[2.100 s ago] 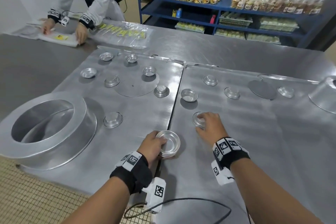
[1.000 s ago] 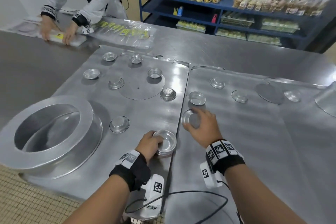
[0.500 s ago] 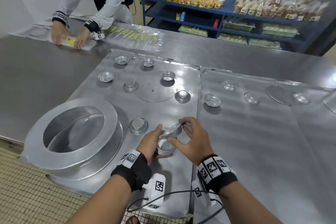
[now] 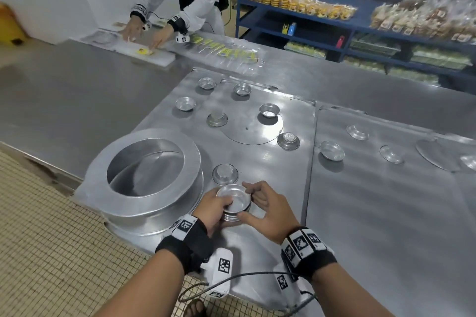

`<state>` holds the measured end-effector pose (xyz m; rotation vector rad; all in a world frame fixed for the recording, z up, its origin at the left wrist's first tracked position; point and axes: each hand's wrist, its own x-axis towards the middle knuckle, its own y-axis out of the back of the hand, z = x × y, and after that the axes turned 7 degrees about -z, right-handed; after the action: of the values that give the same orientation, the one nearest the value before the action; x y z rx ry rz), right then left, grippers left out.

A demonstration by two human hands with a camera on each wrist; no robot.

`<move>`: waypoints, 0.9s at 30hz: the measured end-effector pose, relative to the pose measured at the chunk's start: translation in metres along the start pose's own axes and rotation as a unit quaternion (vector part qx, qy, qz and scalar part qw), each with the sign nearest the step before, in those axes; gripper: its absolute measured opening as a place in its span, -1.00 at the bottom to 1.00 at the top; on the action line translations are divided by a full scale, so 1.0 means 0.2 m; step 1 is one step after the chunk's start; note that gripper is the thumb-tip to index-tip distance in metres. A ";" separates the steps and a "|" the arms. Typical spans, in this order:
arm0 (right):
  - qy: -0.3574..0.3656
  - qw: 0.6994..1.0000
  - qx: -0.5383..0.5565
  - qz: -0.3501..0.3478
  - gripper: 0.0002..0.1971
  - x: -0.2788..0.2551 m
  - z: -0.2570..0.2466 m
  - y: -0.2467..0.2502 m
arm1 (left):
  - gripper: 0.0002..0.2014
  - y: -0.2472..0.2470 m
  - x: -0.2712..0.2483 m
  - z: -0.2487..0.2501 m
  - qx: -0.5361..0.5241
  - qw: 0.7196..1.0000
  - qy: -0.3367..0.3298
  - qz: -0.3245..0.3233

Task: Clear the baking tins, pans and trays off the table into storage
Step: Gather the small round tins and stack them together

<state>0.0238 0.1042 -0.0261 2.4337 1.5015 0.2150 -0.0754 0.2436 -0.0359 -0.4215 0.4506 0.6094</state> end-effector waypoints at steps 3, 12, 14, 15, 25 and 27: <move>-0.008 0.997 0.003 -0.071 -0.48 0.03 -0.01 -0.01 | -0.75 0.06 -0.04 0.00 0.021 0.999 -0.011 0.036; -0.047 0.964 -0.250 -0.081 -0.51 0.35 0.06 0.00 | -0.74 0.19 -0.15 -0.02 0.043 0.995 -0.052 0.068; -0.048 0.949 -0.301 -0.081 -0.49 0.43 0.06 -0.01 | -0.72 0.20 -0.18 -0.03 0.043 0.995 -0.051 0.071; -0.046 0.942 -0.323 -0.082 -0.47 0.47 0.05 -0.02 | -0.71 0.21 -0.19 -0.03 0.045 0.995 -0.051 0.073; -0.088 0.883 -0.442 -0.131 -0.19 0.70 0.09 -0.09 | -0.84 0.25 -0.35 -0.06 -0.022 0.994 0.001 0.108; -0.091 0.880 -0.448 -0.133 -0.20 0.71 0.09 -0.10 | -0.84 0.26 -0.36 -0.08 -0.024 0.992 0.004 0.121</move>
<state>0.0759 0.2368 -0.0519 1.4564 1.2347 0.4796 -0.1648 0.2428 -0.0241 -0.4181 0.5004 0.8542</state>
